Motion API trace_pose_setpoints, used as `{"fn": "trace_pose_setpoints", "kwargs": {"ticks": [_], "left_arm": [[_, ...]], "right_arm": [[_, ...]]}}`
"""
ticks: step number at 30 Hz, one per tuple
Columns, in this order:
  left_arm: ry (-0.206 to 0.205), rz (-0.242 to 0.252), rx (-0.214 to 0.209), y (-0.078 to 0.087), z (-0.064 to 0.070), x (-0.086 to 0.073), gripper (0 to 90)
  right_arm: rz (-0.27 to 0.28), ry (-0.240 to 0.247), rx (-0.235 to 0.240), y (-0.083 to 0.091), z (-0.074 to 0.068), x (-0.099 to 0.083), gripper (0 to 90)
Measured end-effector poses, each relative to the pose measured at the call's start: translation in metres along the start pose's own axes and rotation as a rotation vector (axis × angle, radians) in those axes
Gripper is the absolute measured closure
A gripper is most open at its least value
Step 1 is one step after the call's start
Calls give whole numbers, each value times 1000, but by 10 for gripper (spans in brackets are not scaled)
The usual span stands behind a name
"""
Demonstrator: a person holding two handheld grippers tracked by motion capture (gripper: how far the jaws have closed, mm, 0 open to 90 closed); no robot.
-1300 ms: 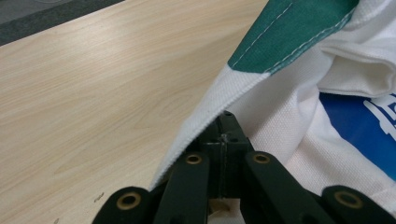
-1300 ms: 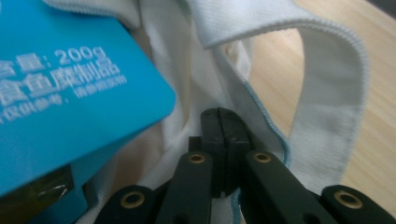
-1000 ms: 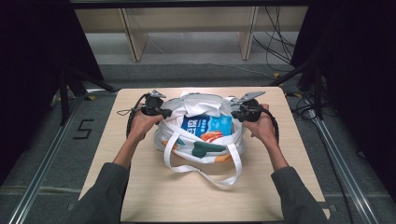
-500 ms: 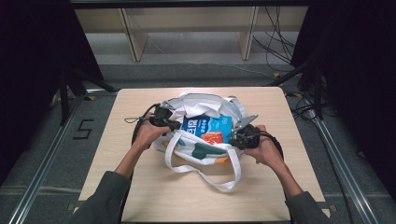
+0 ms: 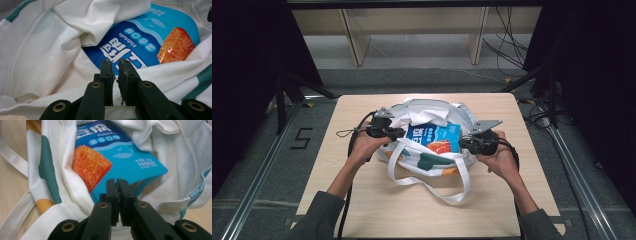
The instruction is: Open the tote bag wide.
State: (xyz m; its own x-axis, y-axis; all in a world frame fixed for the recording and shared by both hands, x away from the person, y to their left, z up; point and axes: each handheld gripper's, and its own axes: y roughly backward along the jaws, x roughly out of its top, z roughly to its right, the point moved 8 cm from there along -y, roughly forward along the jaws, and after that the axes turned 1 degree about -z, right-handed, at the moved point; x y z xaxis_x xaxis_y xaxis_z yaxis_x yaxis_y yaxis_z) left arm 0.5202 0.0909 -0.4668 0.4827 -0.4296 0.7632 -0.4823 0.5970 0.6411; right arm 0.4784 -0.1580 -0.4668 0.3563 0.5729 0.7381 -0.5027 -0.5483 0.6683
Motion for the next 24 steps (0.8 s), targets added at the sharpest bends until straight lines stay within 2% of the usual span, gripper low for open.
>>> {"fn": "trace_pose_setpoints", "kwargs": {"ticks": [2, 4, 5, 6, 7, 9, 11, 12, 14, 16, 18, 21, 22, 24], "left_arm": [[3, 1, -10, -1, 2, -3, 811], [0, -7, -21, -1, 5, -7, 808], [2, -1, -25, 0, 6, -8, 806], [3, 13, -33, 1, 8, -9, 805], [23, 34, -39, 3, 11, -8, 803], [16, 42, -47, 7, 12, -8, 799], [41, 74, -55, 11, 16, -6, 783], [40, 82, -71, 16, 21, -5, 776], [36, 93, -72, 21, 24, -4, 759], [29, 105, -87, 27, 28, -4, 748], [29, 110, -94, 30, 30, -5, 734], [38, 133, -97, 35, 33, -10, 716], [38, 133, -97, 35, 33, -10, 715], [34, 124, -86, 34, 34, -15, 695]], "right_arm": [[-12, 17, 22, 0, -2, -1, 884], [-20, 15, 12, 2, -3, -2, 879], [3, 11, 2, 1, -2, -1, 871], [-5, 11, 3, 2, -1, -1, 869], [0, 9, 6, 3, -2, -1, 863], [6, 6, -1, 4, -1, -1, 855], [22, 6, -4, 7, -2, 0, 834], [30, 1, -9, 7, -2, 1, 828], [29, 3, -3, 8, -2, 1, 817], [24, -27, -2, 10, -4, 0, 812], [31, -21, 5, 11, -5, 0, 800], [50, -7, -6, 13, -3, 1, 782], [43, -32, -3, 13, -5, 0, 775], [46, -31, -7, 14, -5, 0, 754]]}}
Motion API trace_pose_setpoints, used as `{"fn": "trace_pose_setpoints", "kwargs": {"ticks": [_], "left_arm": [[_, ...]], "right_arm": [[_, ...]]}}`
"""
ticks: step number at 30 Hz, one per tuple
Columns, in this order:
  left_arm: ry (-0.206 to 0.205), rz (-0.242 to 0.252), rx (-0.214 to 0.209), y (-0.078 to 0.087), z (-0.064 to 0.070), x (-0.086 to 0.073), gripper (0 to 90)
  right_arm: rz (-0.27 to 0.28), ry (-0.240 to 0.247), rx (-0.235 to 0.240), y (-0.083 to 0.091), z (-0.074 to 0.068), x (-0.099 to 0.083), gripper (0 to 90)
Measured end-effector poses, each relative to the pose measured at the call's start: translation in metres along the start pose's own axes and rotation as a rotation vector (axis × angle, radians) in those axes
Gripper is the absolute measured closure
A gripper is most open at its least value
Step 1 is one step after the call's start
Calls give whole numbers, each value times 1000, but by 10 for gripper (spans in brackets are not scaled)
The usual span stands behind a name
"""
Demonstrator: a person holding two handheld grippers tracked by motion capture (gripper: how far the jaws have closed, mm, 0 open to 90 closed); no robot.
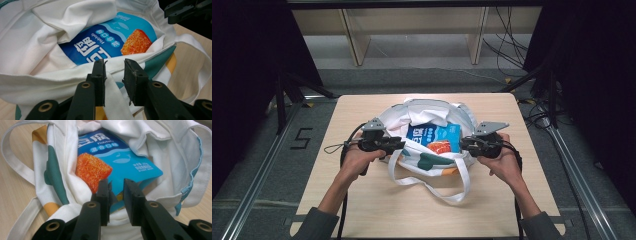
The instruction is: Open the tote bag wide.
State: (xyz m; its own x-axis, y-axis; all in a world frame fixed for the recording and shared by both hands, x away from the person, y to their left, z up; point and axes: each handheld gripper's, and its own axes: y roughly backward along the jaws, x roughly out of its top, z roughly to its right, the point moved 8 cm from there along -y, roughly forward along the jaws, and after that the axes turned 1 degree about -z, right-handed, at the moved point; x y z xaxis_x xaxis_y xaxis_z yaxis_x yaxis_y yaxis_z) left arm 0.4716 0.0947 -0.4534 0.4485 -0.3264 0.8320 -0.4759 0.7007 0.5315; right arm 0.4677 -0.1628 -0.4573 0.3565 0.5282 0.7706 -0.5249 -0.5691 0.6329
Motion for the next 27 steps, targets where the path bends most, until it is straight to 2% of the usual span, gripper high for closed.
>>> {"fn": "trace_pose_setpoints", "kwargs": {"ticks": [1, 2, 4, 5, 6, 7, 9, 10, 11, 13, 15, 17, 21, 23, 25, 27], "left_arm": [[4, 1, -11, 1, 0, 0, 685], [4, 1, -11, 1, 0, 0, 676], [16, 9, -6, 2, 0, 0, 655], [23, 9, -21, 5, 1, 0, 655], [22, 15, -15, 6, 2, 0, 634], [18, 15, -16, 8, 3, 0, 623], [12, 17, -19, 10, 5, 0, 603], [14, 27, -7, 11, 6, 1, 587], [12, 20, -18, 13, 7, 1, 571], [6, 32, -6, 13, 7, 1, 544], [17, 26, -19, 13, 10, -1, 512], [6, 17, -24, 14, 11, -2, 500], [4, 28, -23, 17, 15, -2, 458], [4, 24, -20, 18, 17, -3, 451], [-1, 27, -9, 18, 17, -4, 428], [-2, 23, -17, 19, 19, -4, 410]], "right_arm": [[6, 7, -3, 0, 0, 0, 739], [21, 8, -11, 1, 1, 2, 729], [17, 5, -8, 2, 0, 1, 719], [19, 7, -6, 3, 1, 2, 710], [17, -4, -1, 4, 0, 1, 689], [31, -8, -19, 5, 2, 2, 681], [21, -35, -6, 7, 1, 0, 659], [22, -37, -6, 8, 0, 0, 647], [35, -33, -4, 8, 1, 1, 630], [35, -42, -7, 9, 2, 0, 613], [33, -51, -11, 9, 2, -1, 588], [40, -33, -16, 9, 3, -1, 558], [41, -65, -12, 10, 0, -2, 528], [43, -46, -7, 10, 0, -2, 511], [44, -61, -16, 11, -1, -2, 494], [50, -64, -17, 12, -1, -2, 478]]}}
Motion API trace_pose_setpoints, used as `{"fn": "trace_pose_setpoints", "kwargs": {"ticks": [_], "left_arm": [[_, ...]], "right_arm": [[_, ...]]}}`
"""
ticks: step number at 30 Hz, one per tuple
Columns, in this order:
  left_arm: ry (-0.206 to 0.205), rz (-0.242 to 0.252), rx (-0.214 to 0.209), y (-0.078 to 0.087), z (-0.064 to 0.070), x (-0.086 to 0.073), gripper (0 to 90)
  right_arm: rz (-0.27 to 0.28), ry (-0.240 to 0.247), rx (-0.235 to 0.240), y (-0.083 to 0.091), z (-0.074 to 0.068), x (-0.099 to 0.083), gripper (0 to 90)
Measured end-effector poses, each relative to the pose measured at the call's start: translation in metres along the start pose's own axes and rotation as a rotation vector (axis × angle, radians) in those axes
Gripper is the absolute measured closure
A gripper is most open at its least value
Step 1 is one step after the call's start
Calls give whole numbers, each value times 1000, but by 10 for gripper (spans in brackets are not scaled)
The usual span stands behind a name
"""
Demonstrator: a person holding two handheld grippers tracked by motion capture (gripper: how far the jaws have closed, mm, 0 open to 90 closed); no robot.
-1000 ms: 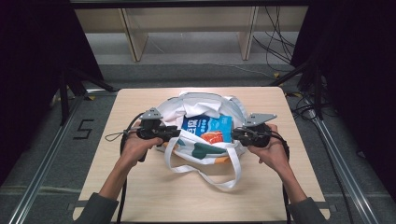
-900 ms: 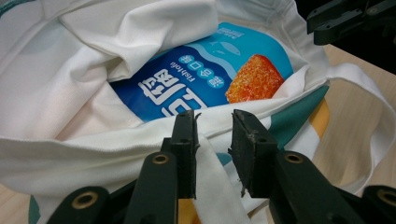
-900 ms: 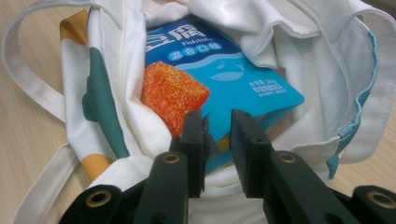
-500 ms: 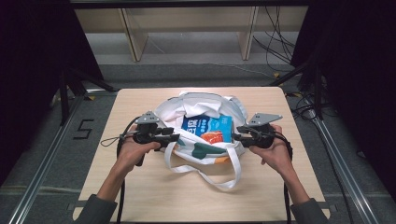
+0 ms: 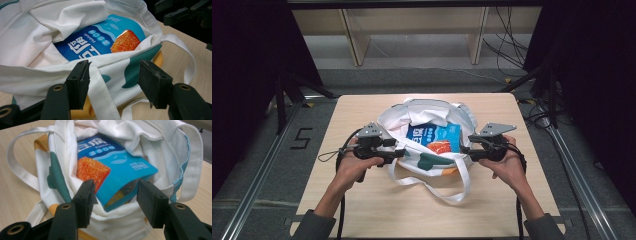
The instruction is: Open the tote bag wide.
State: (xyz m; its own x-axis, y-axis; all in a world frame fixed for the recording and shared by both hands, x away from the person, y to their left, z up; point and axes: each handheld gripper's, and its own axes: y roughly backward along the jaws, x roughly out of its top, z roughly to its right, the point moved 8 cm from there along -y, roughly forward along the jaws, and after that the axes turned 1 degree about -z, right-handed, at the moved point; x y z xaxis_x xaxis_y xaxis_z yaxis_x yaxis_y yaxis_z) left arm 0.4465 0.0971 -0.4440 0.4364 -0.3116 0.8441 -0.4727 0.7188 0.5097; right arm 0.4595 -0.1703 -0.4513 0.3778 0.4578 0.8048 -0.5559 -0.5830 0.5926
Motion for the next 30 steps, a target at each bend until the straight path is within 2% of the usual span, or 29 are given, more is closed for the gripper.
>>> {"fn": "trace_pose_setpoints", "kwargs": {"ticks": [2, 4, 5, 6, 8, 9, 10, 11, 12, 13, 15, 16, 17, 19, 20, 21, 24, 25, 27, 28, 30], "left_arm": [[-17, 0, -5, 1, 0, 0, 388], [-2, -5, -4, 2, 0, -2, 369], [0, 4, 6, 2, 0, -2, 363], [-8, -2, 3, 3, -1, -3, 357], [-5, -4, 3, 5, -1, -5, 338], [-2, 2, 5, 5, -1, -5, 323], [-10, -3, 1, 6, -2, -6, 315], [-8, 4, -4, 7, -2, -7, 313], [-8, 5, 9, 8, -3, -8, 311], [-9, 5, 7, 9, -4, -9, 306], [6, 9, 16, 11, -5, -11, 300], [5, 14, 20, 12, -5, -12, 296], [2, 12, 15, 13, -5, -14, 295], [8, 14, 24, 15, -6, -16, 291], [1, 12, 15, 16, -6, -17, 290], [9, 11, 14, 17, -6, -18, 290], [7, 11, 16, 18, -4, -22, 287], [4, 2, 23, 19, -3, -23, 286], [21, 22, 11, 20, 1, -24, 284], [34, 28, -20, 20, 5, -25, 282], [29, 37, -25, 22, 9, -25, 281]], "right_arm": [[7, 15, 6, 1, 0, 1, 458], [12, 20, -7, 2, 1, 1, 438], [2, -24, -12, 3, -1, -1, 428], [14, 6, -21, 3, 3, 1, 421], [7, -6, -11, 3, 1, -1, 404], [22, -1, -32, 4, 3, 0, 395], [21, -1, -30, 4, 3, 0, 391], [18, -9, -28, 4, 2, -1, 386], [5, -22, -17, 5, 1, -2, 382], [24, 3, -25, 4, 2, -1, 381], [22, -2, -27, 4, 1, -2, 374], [15, -22, -29, 5, -1, -3, 370], [1, -17, -19, 6, -2, -5, 369], [18, -12, -31, 6, -1, -4, 368], [20, -6, -28, 7, -1, -5, 366], [15, -25, -28, 8, -3, -6, 364], [16, -11, -30, 11, -3, -7, 361], [24, -25, -35, 11, -4, -7, 361], [29, -8, -36, 13, -3, -8, 359], [27, -8, -35, 14, -4, -9, 358], [17, -15, -27, 16, -6, -11, 352]]}}
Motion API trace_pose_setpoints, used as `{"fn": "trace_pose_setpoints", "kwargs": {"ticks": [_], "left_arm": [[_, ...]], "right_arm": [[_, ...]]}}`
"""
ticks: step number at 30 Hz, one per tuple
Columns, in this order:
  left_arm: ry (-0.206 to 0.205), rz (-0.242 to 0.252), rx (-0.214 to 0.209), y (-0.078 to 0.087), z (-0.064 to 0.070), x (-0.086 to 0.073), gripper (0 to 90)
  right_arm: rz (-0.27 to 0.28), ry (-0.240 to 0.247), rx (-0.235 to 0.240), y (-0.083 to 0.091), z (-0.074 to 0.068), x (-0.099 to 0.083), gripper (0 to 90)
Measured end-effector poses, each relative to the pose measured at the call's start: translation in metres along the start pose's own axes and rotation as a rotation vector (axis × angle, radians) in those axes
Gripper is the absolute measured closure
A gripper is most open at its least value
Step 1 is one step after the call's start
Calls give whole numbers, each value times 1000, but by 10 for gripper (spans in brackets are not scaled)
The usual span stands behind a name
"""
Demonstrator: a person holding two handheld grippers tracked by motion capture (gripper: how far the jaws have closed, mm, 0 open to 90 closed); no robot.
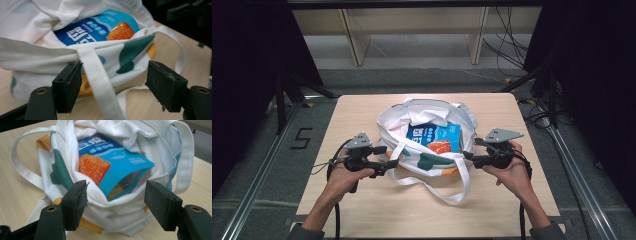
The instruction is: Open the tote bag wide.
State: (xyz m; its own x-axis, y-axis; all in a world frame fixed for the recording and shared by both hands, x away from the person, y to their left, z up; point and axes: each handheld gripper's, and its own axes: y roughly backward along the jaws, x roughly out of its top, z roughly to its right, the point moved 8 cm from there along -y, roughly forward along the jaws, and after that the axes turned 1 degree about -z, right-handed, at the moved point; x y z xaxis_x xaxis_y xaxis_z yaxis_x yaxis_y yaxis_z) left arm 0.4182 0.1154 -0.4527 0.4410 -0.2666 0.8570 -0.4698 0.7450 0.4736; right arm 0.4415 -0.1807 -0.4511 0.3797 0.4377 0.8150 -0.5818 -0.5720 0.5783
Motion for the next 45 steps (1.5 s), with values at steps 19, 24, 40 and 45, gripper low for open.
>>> {"fn": "trace_pose_setpoints", "kwargs": {"ticks": [19, 24, 40, 45], "left_arm": [[-40, -21, 26, 0, 9, -27, 251], [-38, -28, 16, -2, 14, -37, 251], [-54, -1, 10, 7, 32, -49, 240], [-55, -9, 6, 8, 38, -57, 238]], "right_arm": [[15, -35, -8, 12, -8, -18, 327], [16, -11, -1, 14, -10, -23, 327], [13, -27, 7, 24, -23, -39, 324], [13, -14, 8, 26, -24, -47, 322]]}}
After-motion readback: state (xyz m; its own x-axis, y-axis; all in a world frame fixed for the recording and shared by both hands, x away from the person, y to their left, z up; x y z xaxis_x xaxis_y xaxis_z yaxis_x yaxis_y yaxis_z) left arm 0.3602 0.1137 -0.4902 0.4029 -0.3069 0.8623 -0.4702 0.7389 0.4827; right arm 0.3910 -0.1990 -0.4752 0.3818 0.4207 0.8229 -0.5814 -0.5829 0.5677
